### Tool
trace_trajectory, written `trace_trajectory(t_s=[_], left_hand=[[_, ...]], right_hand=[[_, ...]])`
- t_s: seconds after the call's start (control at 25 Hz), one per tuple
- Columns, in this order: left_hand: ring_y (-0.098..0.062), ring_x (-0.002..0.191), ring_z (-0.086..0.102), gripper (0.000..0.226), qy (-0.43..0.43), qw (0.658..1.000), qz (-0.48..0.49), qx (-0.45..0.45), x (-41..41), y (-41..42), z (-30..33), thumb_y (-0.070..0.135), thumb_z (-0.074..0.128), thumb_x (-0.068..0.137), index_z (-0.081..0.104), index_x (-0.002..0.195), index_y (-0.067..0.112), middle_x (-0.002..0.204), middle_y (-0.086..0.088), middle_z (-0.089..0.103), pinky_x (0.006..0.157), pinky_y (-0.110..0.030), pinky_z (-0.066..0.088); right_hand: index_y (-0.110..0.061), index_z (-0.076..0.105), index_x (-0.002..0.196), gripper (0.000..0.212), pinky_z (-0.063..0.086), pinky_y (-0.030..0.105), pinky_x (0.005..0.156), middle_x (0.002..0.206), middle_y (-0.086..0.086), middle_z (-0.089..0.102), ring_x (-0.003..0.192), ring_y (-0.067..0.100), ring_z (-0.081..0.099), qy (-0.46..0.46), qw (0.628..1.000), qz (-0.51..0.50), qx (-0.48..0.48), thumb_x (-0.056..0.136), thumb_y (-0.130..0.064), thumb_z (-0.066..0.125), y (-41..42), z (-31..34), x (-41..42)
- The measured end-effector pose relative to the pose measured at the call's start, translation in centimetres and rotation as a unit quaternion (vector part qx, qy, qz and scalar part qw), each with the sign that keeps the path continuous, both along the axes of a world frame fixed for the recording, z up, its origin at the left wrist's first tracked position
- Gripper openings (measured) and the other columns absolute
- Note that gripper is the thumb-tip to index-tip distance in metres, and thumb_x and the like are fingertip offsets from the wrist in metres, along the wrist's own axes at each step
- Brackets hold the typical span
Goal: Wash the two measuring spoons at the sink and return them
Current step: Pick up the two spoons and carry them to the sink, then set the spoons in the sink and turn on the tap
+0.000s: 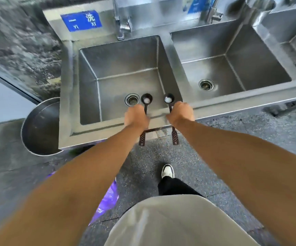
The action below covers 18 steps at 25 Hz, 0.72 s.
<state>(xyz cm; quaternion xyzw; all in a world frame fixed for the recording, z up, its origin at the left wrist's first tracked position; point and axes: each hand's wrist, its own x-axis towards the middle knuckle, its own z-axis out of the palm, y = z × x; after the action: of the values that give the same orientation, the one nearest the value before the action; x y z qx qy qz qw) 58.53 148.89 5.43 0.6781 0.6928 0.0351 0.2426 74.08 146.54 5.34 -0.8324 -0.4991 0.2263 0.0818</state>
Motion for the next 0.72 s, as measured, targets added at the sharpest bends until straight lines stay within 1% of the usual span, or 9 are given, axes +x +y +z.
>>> trace_trajectory(t_s=[0.04,0.12,0.24,0.32,0.4,0.48,0.6,0.64,0.72], left_hand=[[-0.036,0.082,0.068,0.015,-0.001,1.0,0.019,-0.007,-0.3,1.4,0.2,0.0,0.062,0.082,0.052,0.071,0.006,0.078,-0.014,0.063,0.06,-0.037,0.055],[-0.035,0.082,0.067,0.012,-0.005,0.999,0.051,-0.009,-0.7,4.2,0.5,-0.001,0.059,0.082,0.053,0.077,0.008,0.085,-0.017,0.065,0.062,-0.037,0.055],[-0.032,0.08,0.061,0.015,0.014,0.997,0.073,-0.006,-1.5,7.6,0.4,0.001,0.061,0.084,0.05,0.083,0.011,0.091,-0.017,0.066,0.063,-0.036,0.05],[-0.035,0.085,0.064,0.014,0.025,0.996,0.085,-0.01,-2.0,9.7,0.1,0.002,0.062,0.084,0.051,0.086,0.011,0.096,-0.018,0.067,0.064,-0.035,0.047],[-0.038,0.091,0.067,0.016,0.019,0.995,0.099,-0.016,-2.6,11.8,-0.4,0.003,0.062,0.084,0.049,0.081,0.011,0.089,-0.015,0.064,0.064,-0.035,0.046],[-0.038,0.091,0.066,0.022,0.018,0.994,0.108,-0.026,-3.4,13.8,-0.9,0.002,0.061,0.084,0.043,0.076,0.012,0.084,-0.013,0.06,0.063,-0.034,0.045],[-0.039,0.093,0.065,0.016,0.022,0.994,0.094,-0.044,-4.8,16.4,-1.9,0.001,0.059,0.084,0.046,0.085,0.012,0.098,-0.019,0.065,0.064,-0.036,0.047],[-0.04,0.093,0.065,0.015,0.024,0.995,0.086,-0.047,-5.5,17.7,-2.4,0.002,0.058,0.084,0.047,0.086,0.011,0.099,-0.019,0.065,0.065,-0.036,0.048],[-0.04,0.09,0.065,0.012,0.013,0.996,0.077,-0.049,-6.8,20.2,-3.3,0.002,0.057,0.083,0.05,0.083,0.01,0.089,-0.016,0.063,0.064,-0.036,0.049]], right_hand=[[-0.007,0.065,0.1,0.021,0.054,0.033,0.071,0.084,0.009,0.06,0.089,0.031,0.067,0.005,1.0,0.013,-0.005,0.085,-0.019,0.072,1.7,0.3,0.1],[-0.005,0.065,0.105,0.024,0.054,0.033,0.072,0.093,0.013,0.066,0.093,0.033,0.068,0.008,0.999,0.038,-0.016,0.084,-0.016,0.07,5.3,0.6,0.5],[-0.006,0.064,0.111,0.03,0.056,0.034,0.078,0.102,0.014,0.067,0.098,0.033,0.067,0.008,0.998,0.06,-0.029,0.084,-0.017,0.069,9.5,0.7,0.6],[-0.007,0.065,0.11,0.028,0.058,0.036,0.079,0.095,0.01,0.063,0.096,0.032,0.066,0.011,0.996,0.072,-0.042,0.083,-0.017,0.069,11.9,0.4,0.2],[-0.008,0.064,0.107,0.025,0.06,0.038,0.077,0.093,0.008,0.062,0.093,0.031,0.066,0.02,0.996,0.075,-0.051,0.083,-0.015,0.068,14.0,-0.2,-0.6],[-0.008,0.065,0.105,0.023,0.06,0.038,0.075,0.093,0.009,0.064,0.09,0.03,0.067,0.02,0.995,0.075,-0.059,0.083,-0.015,0.069,16.1,-1.1,-1.6],[-0.009,0.066,0.103,0.023,0.059,0.035,0.072,0.089,0.007,0.063,0.088,0.029,0.067,0.011,0.995,0.075,-0.065,0.081,-0.014,0.069,18.9,-2.3,-2.9],[-0.009,0.066,0.102,0.022,0.058,0.034,0.07,0.084,0.006,0.061,0.086,0.028,0.066,0.011,0.996,0.068,-0.064,0.081,-0.014,0.069,20.0,-2.7,-3.5],[-0.01,0.065,0.1,0.02,0.053,0.031,0.063,0.072,0.001,0.052,0.078,0.026,0.061,0.0,0.996,0.058,-0.064,0.08,-0.013,0.069,22.2,-3.2,-4.8]])
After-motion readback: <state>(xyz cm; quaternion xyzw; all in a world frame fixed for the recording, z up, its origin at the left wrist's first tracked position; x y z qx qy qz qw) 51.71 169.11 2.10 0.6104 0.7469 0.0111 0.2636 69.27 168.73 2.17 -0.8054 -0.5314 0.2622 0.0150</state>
